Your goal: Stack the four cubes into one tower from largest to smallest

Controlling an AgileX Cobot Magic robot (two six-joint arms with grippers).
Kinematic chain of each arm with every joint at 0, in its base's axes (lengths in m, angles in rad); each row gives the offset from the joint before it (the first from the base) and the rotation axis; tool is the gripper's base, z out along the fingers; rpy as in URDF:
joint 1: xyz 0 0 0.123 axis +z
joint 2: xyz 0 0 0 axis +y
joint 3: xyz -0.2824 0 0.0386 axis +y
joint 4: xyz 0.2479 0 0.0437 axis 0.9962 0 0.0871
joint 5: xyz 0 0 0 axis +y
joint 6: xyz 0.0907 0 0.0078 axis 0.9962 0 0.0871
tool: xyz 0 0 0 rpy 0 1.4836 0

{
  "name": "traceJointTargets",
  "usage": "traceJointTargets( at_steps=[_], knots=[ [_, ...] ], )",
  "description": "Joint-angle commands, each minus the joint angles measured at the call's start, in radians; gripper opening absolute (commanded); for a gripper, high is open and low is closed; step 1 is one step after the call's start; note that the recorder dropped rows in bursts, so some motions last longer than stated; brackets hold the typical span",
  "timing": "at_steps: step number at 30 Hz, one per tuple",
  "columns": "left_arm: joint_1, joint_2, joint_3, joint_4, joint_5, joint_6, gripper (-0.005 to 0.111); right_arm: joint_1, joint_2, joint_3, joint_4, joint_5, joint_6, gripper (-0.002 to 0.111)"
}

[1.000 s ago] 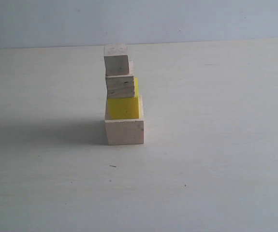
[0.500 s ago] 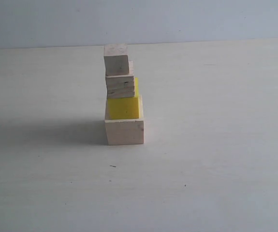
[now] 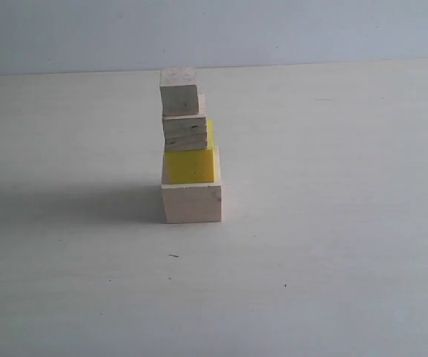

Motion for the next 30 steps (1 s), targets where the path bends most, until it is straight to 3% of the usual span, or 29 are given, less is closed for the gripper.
traceJointTargets(
  at_steps=[1, 16, 23, 30],
  knots=[
    [-0.003, -0.004, 0.003, -0.012, -0.011, 0.004, 0.000, -0.005, -0.006, 0.038, 0.023, -0.018, -0.007, 0.000],
    [-0.003, -0.004, 0.003, -0.012, -0.011, 0.004, 0.000, -0.005, -0.006, 0.054, 0.042, 0.009, -0.059, 0.000],
    [-0.003, -0.004, 0.003, -0.012, -0.011, 0.004, 0.000, 0.004, -0.006, 0.081, -0.254, 0.013, 0.253, 0.000],
    [-0.003, -0.004, 0.003, -0.012, -0.011, 0.004, 0.000, 0.088, -0.006, 0.081, -0.314, 0.015, 0.278, 0.000]
  ],
)
